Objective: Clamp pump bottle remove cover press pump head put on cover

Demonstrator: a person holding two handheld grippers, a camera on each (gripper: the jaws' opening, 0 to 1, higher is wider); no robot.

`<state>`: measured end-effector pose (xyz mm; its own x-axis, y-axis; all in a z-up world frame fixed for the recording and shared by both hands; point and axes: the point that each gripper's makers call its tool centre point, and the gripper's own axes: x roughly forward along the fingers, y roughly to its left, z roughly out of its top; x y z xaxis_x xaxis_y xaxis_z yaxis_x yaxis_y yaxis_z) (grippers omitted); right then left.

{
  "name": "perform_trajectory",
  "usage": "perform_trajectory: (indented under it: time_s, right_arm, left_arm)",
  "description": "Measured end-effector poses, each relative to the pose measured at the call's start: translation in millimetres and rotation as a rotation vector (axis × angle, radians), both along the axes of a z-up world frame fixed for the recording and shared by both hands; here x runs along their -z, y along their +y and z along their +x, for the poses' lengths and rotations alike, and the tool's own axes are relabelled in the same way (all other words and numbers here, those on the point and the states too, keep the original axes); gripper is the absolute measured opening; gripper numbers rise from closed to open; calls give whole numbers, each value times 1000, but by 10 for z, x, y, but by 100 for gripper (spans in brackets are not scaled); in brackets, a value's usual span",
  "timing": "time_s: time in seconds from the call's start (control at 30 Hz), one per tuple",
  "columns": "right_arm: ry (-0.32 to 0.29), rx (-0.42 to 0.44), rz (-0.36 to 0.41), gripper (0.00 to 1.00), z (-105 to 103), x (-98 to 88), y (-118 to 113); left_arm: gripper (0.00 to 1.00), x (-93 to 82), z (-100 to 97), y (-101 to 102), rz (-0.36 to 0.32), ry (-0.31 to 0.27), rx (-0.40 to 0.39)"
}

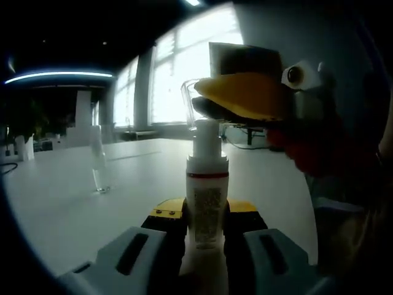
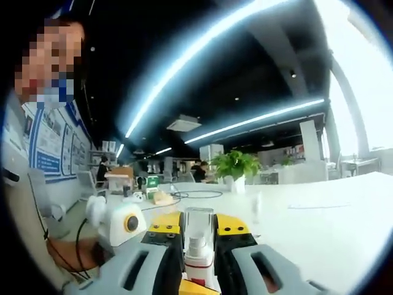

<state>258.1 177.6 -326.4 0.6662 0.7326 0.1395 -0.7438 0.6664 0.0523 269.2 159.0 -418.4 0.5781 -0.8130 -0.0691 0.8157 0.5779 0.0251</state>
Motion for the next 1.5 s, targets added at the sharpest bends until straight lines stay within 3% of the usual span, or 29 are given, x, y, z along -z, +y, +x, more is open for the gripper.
perform_trajectory:
  time_s: [0.47,0.53,0.9,1.2,1.33,1.5]
  right_arm:
    - [7,12,-35,14,16,39,-12]
    - [18,2,-25,17,388,-2,-287]
    - [21,16,-47,17,199,-20,-182]
    - [32,15,-123,16,89,-28,-122]
    - [85,-9,-177,16,22,17,-96]
    - [128,-25,-191,16,-2,-1,-81]
  left_arm:
    - [14,4,10,10,1,4,-2]
    - [14,5,12,12,0,6,-3]
    - [14,10,-12,5,0,7,-2]
    - [14,13,-10,6,0,8,-2]
    - [14,14,-10,4,1,7,0]
    - [14,12,-6,0,1,6,1]
